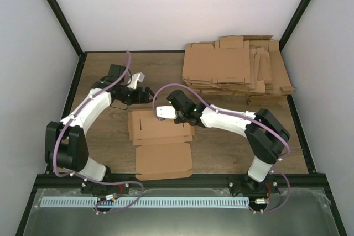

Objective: Fold the paper box

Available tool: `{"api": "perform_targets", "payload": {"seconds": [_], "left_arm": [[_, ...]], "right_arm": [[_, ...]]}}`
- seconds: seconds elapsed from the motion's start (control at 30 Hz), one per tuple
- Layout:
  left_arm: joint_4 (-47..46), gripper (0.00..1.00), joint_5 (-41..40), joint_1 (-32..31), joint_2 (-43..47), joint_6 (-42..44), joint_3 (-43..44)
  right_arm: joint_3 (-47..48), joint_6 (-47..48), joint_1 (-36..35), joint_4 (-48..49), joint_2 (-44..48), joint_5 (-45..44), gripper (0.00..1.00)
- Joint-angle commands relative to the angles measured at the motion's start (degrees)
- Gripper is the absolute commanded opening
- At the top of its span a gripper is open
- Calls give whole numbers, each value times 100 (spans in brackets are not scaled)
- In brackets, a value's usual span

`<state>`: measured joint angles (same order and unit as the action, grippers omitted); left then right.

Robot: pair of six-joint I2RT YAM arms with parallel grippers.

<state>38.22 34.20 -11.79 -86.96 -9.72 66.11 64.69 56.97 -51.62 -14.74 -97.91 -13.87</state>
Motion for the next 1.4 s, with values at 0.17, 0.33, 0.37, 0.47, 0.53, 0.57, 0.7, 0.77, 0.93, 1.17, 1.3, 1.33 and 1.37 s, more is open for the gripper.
{"api": "perform_targets", "payload": {"seconds": [0.17, 0.33, 0.37, 0.47, 0.53, 0.57, 0.7, 0.77, 0.93, 1.17, 1.3, 1.33, 1.37], "left_arm": [[-641, 86, -2397, -805, 862, 992, -784], [-791, 86, -2333, -1261, 1400, 2706, -1235], [-751, 86, -2438, -1362, 1392, 2944, -1235], [-495, 85, -2663, -1611, 1158, 3507, -1150], [-367, 83, -2902, -1734, 918, 3625, -1076], [-343, 82, -3016, -1758, 788, 3629, -1033], [-537, 78, -3163, -1774, 641, 3696, -1062], [-630, 76, -2974, -1774, 649, 3751, -1069], [-860, 71, -2493, -1774, 800, 3796, -1256], [-1001, 58, -2185, -1791, 876, 3789, -1558], [-1022, 44, -2203, -1800, 785, 3819, -1533], [-1011, 38, -2253, -1800, 757, 3814, -1524], [-1002, 33, -2274, -1800, 738, 3815, -1510]], "right_arm": [[145, 197, -50, -221, 73, 184, 2], [78, 164, -49, -272, 212, 355, 2], [71, 171, -50, -268, 212, 372, 2], [77, 211, -50, -250, 232, 449, 2], [103, 240, -50, -241, 228, 497, 2], [112, 252, -53, -232, 226, 504, 2], [150, 229, -50, -223, 202, 517, 2], [148, 208, -50, -192, 214, 562, 2], [49, 168, -45, -94, 314, 716, 2], [-31, 149, -49, 41, 452, 927, 1], [-64, 178, -50, 66, 528, 962, 2], [-85, 178, -50, 77, 547, 976, 2], [-95, 171, -49, 78, 553, 982, 2]]}}
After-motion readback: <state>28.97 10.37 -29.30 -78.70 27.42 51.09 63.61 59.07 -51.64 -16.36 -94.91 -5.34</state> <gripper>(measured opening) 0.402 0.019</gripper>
